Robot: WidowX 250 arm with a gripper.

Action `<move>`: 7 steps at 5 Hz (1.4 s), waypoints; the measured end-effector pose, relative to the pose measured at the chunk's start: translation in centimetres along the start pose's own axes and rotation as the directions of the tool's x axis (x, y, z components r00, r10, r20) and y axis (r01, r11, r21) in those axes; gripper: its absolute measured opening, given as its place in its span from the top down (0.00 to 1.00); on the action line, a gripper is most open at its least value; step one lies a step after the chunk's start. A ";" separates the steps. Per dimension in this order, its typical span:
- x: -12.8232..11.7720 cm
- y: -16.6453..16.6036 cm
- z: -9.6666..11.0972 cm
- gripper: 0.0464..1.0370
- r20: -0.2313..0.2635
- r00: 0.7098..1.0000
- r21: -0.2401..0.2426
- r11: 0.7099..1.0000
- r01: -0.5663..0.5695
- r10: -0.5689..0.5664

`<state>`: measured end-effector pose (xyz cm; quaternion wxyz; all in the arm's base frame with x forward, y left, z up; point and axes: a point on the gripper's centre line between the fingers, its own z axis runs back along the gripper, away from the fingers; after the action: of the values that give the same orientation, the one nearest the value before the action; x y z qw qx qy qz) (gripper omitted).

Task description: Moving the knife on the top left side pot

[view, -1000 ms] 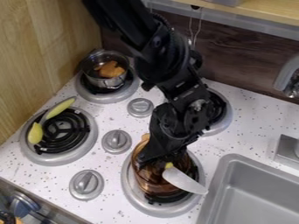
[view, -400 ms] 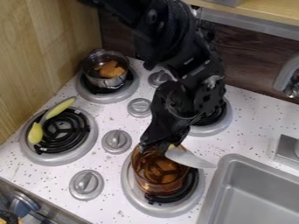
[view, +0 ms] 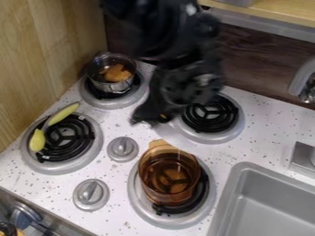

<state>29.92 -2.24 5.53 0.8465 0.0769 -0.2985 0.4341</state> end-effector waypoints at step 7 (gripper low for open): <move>12.9 -0.4 -10.5 0.73 0.078 0.967 -0.099 0.964 0.248 -0.241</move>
<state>40.58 10.45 4.41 0.8863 0.0815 -0.3371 0.3069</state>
